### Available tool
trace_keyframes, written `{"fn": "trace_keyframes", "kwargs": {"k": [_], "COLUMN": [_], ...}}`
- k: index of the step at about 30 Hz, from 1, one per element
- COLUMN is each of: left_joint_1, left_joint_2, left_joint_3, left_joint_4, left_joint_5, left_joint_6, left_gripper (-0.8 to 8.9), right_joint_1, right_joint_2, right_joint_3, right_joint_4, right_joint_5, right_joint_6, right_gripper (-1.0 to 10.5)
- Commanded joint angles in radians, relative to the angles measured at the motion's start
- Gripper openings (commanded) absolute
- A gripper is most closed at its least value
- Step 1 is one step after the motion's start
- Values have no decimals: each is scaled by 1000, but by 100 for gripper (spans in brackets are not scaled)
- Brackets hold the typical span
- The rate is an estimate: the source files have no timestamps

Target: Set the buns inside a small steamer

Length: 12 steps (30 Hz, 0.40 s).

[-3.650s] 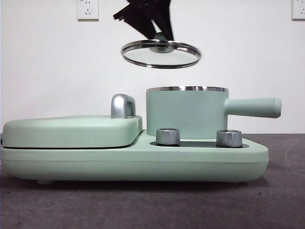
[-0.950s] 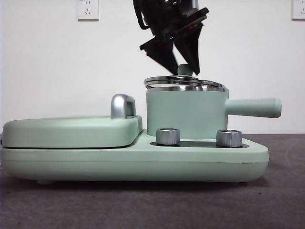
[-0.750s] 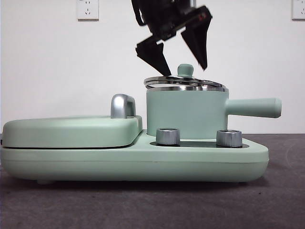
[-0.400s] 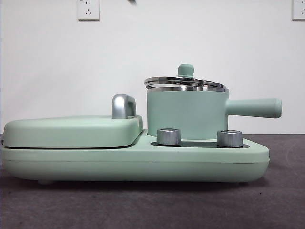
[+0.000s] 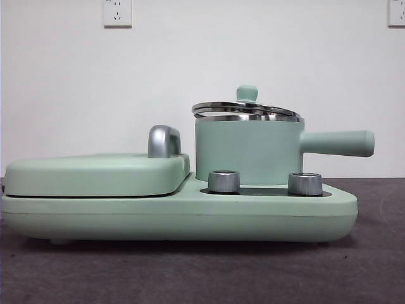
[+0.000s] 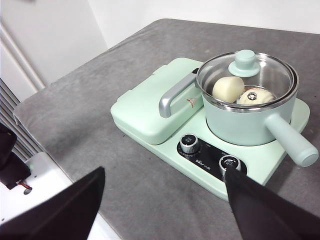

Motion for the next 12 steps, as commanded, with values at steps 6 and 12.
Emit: {"fn": "trace_keyframes", "kwargs": {"k": [6, 12], "left_joint_1": [-9, -7], "left_joint_2": [-434, -701], "left_joint_3": [-644, -993], "left_joint_4": [405, 638], "left_joint_5": [2, -25], "left_joint_6": [-204, -281], "left_gripper": [528, 5], "right_joint_1": [6, 6], "right_joint_2": [4, 4], "right_joint_3": [8, 8], "right_joint_4": [10, 3], "right_joint_5": [-4, -21], "right_joint_6": [-59, -69], "right_gripper": [377, 19]}}
